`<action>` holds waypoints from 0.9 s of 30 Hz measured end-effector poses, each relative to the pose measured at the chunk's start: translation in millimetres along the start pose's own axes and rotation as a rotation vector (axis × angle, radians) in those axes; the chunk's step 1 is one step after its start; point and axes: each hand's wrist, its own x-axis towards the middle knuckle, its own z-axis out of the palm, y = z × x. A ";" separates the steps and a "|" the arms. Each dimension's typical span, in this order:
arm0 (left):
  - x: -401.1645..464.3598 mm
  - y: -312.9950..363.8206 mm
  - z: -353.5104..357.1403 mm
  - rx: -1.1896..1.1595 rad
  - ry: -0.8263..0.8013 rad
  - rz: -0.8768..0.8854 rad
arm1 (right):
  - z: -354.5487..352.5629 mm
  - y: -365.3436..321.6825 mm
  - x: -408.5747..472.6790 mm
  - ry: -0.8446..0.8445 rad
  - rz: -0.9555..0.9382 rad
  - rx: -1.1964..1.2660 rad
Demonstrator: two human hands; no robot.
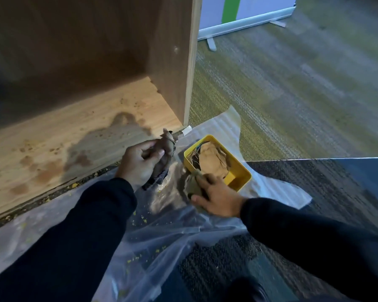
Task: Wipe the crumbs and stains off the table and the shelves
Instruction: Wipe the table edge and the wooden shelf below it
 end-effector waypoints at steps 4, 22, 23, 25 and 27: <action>17.7 -17.7 -13.4 0.048 0.004 0.069 | 30.3 -3.4 11.5 -0.049 -0.135 -0.283; 16.0 46.2 -27.6 -0.352 -0.053 0.119 | -140.9 -50.7 16.4 0.522 -0.202 0.454; 15.5 59.0 -28.5 -0.480 -0.085 0.109 | -160.8 -62.4 14.2 0.547 -0.253 0.580; 10.6 85.5 -35.4 -0.777 -0.179 0.059 | -193.0 -79.0 11.5 0.555 -0.369 0.831; 2.4 104.9 -44.4 -0.995 -0.309 -0.046 | -211.5 -90.0 7.4 0.483 -0.423 1.004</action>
